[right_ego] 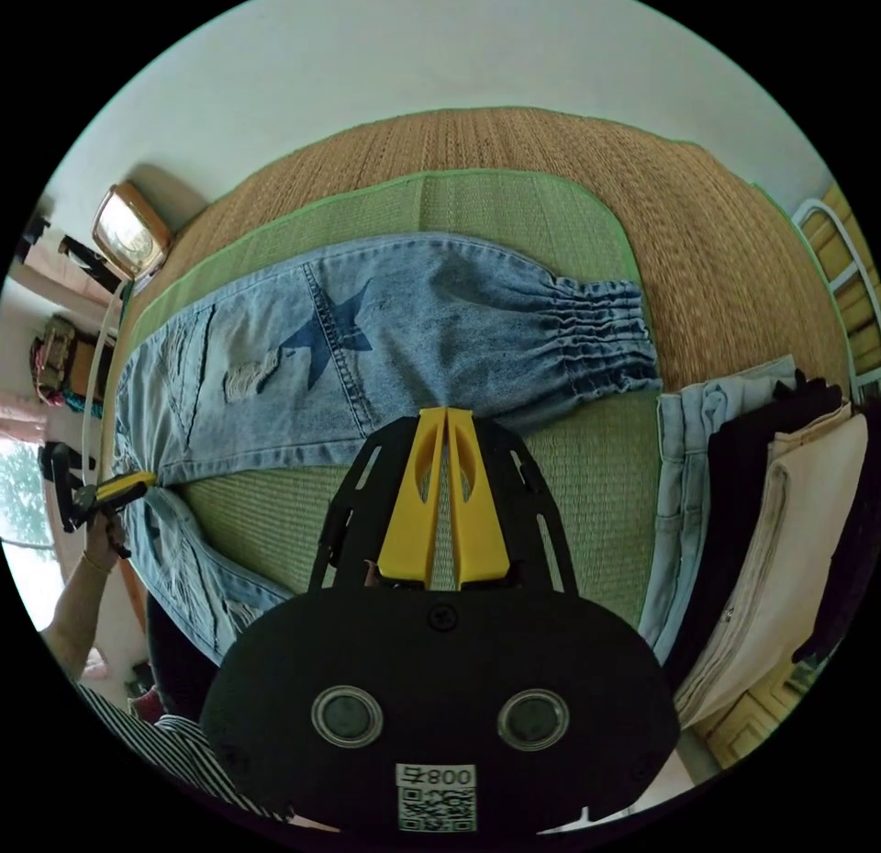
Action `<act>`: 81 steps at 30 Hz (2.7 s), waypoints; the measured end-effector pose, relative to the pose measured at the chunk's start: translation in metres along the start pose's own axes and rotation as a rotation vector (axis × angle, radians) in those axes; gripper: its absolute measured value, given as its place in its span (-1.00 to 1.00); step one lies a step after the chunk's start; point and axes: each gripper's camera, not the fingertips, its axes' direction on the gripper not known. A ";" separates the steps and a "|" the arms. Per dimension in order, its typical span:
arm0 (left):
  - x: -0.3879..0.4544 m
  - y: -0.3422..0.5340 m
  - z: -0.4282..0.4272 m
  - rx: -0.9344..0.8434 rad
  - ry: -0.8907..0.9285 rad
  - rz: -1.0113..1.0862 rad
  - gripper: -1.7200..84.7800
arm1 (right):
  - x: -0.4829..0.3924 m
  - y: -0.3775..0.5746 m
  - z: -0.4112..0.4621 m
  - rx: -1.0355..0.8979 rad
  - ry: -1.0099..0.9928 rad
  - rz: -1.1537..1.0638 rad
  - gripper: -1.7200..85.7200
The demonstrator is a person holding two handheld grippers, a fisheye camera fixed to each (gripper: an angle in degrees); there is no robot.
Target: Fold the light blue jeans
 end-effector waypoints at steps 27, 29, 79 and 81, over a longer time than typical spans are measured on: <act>-0.126 0.173 -0.073 0.189 -0.152 -0.361 -0.96 | -0.195 0.037 0.117 -0.079 -0.036 -0.267 -0.96; -0.136 0.183 -0.083 0.246 -0.145 -0.380 -0.96 | -0.236 0.034 0.111 -0.039 -0.088 -0.328 -0.96; -0.145 0.055 0.106 0.300 0.048 -0.127 -0.96 | -0.166 0.119 0.094 -0.019 -0.089 -0.215 -0.96; -0.126 0.021 0.128 0.295 0.055 -0.051 -0.96 | -0.137 0.127 0.083 -0.018 -0.179 -0.182 -0.96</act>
